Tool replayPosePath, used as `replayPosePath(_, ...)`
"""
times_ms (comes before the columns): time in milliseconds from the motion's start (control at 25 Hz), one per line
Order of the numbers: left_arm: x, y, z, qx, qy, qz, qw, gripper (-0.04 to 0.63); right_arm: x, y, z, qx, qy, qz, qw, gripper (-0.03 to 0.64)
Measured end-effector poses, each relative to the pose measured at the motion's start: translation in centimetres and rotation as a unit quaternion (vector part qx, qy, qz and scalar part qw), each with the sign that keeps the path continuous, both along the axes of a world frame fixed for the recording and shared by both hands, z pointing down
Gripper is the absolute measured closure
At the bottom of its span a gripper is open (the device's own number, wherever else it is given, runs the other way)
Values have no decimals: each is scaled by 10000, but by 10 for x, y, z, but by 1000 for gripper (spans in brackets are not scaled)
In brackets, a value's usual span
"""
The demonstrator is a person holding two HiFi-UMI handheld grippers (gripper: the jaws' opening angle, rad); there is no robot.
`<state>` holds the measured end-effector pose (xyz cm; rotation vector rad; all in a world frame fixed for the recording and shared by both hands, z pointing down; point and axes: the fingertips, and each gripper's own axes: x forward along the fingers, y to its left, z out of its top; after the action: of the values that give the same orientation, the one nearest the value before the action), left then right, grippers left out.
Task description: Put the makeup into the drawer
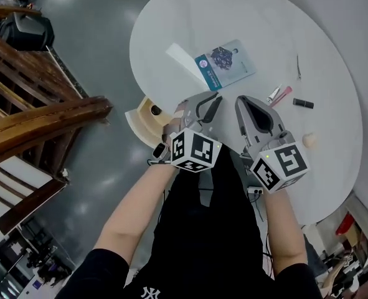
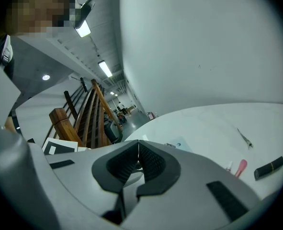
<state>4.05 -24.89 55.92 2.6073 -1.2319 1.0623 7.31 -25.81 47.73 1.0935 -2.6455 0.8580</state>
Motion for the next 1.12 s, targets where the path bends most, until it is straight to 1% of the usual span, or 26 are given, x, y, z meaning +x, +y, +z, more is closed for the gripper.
replayPosePath(120, 4, -4, 15, -22, -234, 105, 9997, 531, 3, -4, 10, -72, -10, 2, 10000, 601)
replayPosePath(240, 4, -7, 29, -114, -446, 131, 9989, 513, 4, -7, 12, -74, -60, 8, 10000, 601)
replayPosePath(520, -3, -14, 52, -277, -949, 182, 9949, 508, 10, -15, 20, -95, -117, 32, 9999, 601)
replayPosePath(680, -6, -19, 58, -376, -1125, 216, 9927, 506, 12, -22, 20, -128, -151, 72, 9998, 601)
replayPosePath(840, -6, -22, 61, -412, -1336, 345, 9896, 508, 12, -27, 21, -122, -194, 43, 9997, 601)
replayPosePath(1120, -6, -24, 61, -489, -1480, 443, 9868, 508, 11, -32, 22, -177, -262, 21, 9995, 601)
